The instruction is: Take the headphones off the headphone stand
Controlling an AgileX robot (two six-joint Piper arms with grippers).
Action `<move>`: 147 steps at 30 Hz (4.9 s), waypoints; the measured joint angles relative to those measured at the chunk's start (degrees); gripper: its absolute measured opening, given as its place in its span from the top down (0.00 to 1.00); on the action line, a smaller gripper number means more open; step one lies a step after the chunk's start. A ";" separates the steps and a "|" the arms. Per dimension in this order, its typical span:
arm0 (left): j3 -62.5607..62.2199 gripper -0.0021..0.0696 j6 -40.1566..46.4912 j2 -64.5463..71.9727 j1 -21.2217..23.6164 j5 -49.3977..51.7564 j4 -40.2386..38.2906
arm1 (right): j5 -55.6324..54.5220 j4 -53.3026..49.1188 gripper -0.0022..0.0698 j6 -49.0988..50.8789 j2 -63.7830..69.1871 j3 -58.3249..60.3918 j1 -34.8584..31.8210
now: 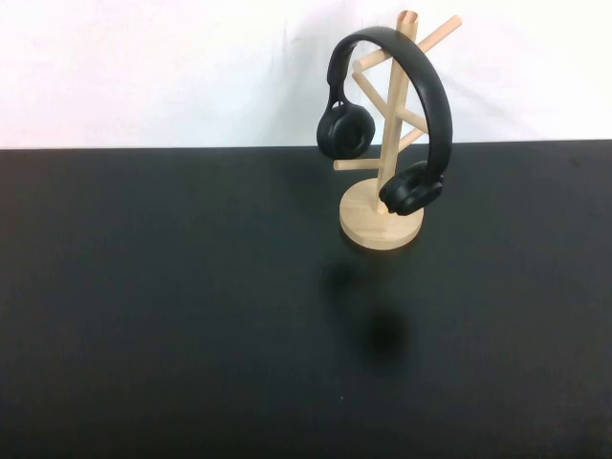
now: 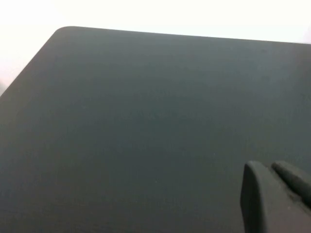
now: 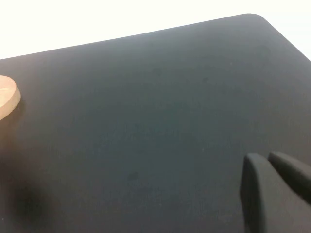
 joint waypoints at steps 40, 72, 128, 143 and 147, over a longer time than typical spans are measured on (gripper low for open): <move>0.00 0.98 0.00 -0.02 0.00 0.13 0.00 | 0.00 0.00 0.98 0.00 0.00 0.00 0.00; 0.00 0.98 0.00 -0.02 0.00 0.13 0.00 | -6.50 36.38 0.97 2.56 0.84 -3.48 0.00; 0.00 0.98 0.00 -0.02 0.00 0.26 0.00 | 37.60 -44.94 0.16 18.26 105.47 -106.62 48.48; 0.00 0.98 0.00 -0.02 0.00 0.26 0.00 | 36.60 -47.87 0.54 18.53 111.95 -110.32 45.01; 0.00 0.98 0.00 -0.02 0.00 0.26 0.00 | 36.60 -47.87 0.87 17.81 111.95 -110.32 45.12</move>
